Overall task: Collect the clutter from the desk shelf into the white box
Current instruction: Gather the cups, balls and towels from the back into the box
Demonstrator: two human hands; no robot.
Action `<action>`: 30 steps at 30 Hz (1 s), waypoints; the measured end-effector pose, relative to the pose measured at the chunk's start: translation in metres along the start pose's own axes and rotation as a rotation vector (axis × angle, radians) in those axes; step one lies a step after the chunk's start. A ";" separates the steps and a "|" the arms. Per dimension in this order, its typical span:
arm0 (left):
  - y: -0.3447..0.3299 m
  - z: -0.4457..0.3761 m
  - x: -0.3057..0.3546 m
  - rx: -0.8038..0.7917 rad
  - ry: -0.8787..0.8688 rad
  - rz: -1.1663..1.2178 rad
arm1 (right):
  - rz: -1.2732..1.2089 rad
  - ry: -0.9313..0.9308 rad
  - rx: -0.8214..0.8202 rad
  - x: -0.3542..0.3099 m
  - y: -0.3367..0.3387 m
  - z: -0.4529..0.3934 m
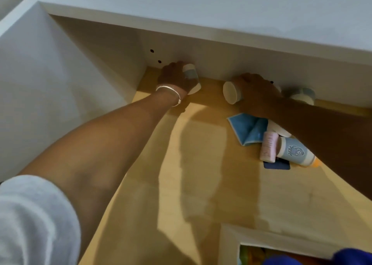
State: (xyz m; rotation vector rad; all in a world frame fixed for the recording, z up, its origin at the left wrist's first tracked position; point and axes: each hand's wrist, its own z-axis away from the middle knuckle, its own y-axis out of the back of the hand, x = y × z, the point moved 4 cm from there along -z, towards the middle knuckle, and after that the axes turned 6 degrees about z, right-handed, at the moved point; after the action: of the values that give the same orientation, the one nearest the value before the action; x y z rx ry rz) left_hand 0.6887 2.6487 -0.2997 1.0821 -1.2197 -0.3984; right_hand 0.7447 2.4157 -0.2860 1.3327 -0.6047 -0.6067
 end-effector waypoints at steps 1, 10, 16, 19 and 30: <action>0.000 0.002 0.000 0.010 -0.010 -0.003 | 0.059 0.002 0.001 -0.003 0.000 0.000; 0.008 0.072 -0.005 0.024 -0.051 0.320 | -0.132 -0.023 0.054 -0.029 0.015 0.048; 0.054 0.171 0.040 0.057 -0.129 0.489 | -0.415 0.032 0.144 -0.030 0.062 0.147; 0.086 0.231 0.076 0.075 -0.208 0.529 | -0.453 0.060 0.162 -0.020 0.090 0.214; 0.146 0.420 0.192 -0.046 -0.352 0.606 | -0.735 -0.032 0.233 0.034 0.134 0.415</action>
State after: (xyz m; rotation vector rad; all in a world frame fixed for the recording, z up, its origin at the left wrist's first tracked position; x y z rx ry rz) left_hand 0.3403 2.3844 -0.0913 0.5676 -1.7669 -0.1446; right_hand 0.4825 2.1226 -0.0951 1.7754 -0.1928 -1.1772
